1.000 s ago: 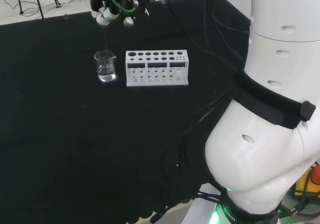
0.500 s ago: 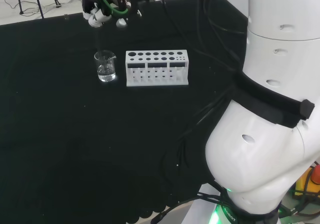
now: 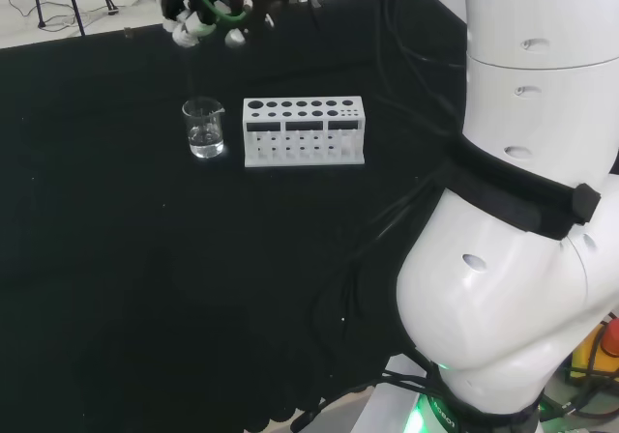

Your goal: Stir in the beaker to the left of the white test tube rack with the glass rod.

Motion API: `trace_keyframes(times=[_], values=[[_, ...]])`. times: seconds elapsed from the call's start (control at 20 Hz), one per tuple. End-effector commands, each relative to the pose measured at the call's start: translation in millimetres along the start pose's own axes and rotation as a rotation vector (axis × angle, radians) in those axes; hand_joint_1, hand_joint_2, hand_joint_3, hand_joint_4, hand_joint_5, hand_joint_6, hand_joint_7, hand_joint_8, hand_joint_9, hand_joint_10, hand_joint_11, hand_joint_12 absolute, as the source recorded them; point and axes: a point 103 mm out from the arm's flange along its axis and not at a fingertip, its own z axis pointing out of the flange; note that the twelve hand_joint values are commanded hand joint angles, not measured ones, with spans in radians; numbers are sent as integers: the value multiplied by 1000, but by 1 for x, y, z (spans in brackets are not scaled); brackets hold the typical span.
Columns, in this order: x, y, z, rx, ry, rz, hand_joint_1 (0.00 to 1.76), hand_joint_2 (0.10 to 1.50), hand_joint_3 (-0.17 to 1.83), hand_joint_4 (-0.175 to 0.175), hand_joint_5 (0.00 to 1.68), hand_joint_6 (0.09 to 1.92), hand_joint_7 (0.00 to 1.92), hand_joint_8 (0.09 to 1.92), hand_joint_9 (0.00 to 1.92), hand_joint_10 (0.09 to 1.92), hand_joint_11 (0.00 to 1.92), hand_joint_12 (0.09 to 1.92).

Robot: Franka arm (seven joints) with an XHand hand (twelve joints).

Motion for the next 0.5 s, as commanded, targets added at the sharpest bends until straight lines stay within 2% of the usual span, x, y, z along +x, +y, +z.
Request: trace_keyframes(times=[0.05,0.25,0.5], values=[[-26,-17,1,1,4,36,1302,1037,16,-175,1157,406,1178,993,1620,870,1433,961],[-16,-26,-3,5,-1,30,1302,1037,15,-175,1158,406,1178,993,1620,870,1433,961],[12,-30,-10,1,-17,2,1302,1037,13,-175,1158,406,1179,992,1619,870,1432,961]])
